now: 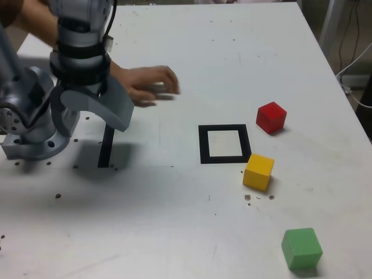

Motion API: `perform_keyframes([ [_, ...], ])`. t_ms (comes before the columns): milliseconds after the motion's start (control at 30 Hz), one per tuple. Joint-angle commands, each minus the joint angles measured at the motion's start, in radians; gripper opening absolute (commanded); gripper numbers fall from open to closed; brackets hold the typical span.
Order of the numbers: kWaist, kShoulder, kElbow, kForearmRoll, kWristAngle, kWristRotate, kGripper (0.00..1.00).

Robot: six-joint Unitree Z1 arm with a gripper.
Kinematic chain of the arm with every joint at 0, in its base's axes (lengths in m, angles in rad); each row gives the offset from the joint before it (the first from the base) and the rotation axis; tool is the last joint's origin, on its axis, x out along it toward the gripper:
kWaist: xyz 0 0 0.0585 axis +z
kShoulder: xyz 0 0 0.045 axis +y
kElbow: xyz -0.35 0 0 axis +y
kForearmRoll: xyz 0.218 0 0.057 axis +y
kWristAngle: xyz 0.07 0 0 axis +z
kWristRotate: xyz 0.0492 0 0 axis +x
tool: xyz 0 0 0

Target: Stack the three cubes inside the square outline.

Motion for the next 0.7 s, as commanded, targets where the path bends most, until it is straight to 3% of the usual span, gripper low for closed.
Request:
perform_keyframes([
  [0, 0.0, -0.005, -0.009, 0.004, 0.002, -0.002, 0.99],
  [233, 0.0, 0.024, -0.086, 0.034, 0.023, 0.0, 0.99],
  [667, 0.002, 0.195, -0.443, 0.176, 0.095, 0.037, 0.99],
])
